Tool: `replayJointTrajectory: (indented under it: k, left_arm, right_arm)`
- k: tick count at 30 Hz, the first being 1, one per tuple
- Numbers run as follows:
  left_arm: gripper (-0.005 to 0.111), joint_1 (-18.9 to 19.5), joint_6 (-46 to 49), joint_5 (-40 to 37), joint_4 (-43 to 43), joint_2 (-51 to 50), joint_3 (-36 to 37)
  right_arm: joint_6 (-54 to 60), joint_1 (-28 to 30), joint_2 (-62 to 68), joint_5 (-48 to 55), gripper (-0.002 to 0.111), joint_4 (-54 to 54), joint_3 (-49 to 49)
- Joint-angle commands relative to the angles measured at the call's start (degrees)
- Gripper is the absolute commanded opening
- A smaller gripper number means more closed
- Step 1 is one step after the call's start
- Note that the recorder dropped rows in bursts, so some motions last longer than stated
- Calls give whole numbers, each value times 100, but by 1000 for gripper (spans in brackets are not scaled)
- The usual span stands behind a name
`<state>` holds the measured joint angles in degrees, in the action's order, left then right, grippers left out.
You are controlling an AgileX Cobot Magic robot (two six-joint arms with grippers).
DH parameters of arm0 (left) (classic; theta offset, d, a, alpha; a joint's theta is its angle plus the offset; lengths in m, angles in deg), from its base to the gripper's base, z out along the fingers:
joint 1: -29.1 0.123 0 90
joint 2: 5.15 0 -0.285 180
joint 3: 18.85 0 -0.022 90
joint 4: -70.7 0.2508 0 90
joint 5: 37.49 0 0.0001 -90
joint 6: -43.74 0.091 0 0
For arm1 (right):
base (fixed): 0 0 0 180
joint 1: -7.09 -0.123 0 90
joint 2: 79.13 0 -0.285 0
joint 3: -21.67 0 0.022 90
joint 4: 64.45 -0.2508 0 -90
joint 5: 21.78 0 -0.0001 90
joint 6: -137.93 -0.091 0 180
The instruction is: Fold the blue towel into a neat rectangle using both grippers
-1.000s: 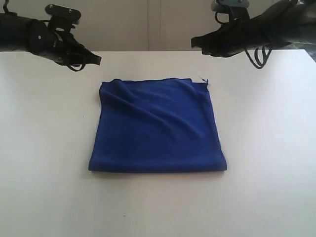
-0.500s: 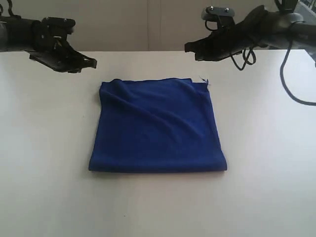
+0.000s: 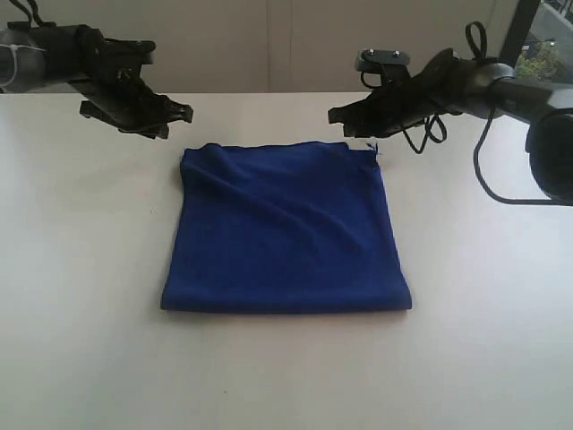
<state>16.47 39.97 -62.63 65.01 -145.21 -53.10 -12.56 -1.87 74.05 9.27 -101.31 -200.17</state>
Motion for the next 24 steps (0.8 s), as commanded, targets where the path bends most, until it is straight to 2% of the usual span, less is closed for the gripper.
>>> replayJointTrajectory:
  k: [1, 21, 24]
  left_arm:
    - [28, -4, 124, -39, -201, -49, -56]
    - [29, -4, 124, 7, -201, -49, -56]
    - [29, -4, 124, 18, -201, -49, -56]
  right_arm:
    - [-18, 31, -3, 151, 20, -19, -31]
    - [-129, 31, 98, 457, 20, -97, -20]
    - [-129, 31, 98, 457, 16, -108, -20]
